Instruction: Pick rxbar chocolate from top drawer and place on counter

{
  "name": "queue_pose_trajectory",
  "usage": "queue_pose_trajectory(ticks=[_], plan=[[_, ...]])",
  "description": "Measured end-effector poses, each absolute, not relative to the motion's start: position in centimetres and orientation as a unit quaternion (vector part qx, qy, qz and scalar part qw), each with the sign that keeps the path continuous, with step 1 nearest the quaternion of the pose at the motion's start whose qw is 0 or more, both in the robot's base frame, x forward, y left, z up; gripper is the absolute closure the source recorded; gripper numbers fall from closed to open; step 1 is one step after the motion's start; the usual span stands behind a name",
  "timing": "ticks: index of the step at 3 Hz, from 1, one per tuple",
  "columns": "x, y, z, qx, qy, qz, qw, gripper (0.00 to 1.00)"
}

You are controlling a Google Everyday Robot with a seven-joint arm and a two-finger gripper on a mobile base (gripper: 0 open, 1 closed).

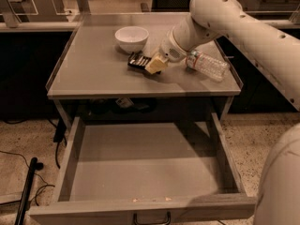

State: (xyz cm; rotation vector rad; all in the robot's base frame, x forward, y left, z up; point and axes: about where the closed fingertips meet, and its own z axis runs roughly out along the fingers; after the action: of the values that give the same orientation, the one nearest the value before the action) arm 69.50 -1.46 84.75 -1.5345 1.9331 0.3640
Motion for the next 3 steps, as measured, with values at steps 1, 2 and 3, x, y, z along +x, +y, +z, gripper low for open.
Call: queue_pose_trajectory(ticks=[1, 2, 3], plan=[[69.50, -1.46, 84.75, -0.583, 0.735, 0.138, 0.318, 0.67], [69.50, -1.46, 84.74, -0.583, 0.735, 0.138, 0.318, 0.44], [69.50, -1.45, 84.74, -0.583, 0.735, 0.138, 0.318, 0.20]])
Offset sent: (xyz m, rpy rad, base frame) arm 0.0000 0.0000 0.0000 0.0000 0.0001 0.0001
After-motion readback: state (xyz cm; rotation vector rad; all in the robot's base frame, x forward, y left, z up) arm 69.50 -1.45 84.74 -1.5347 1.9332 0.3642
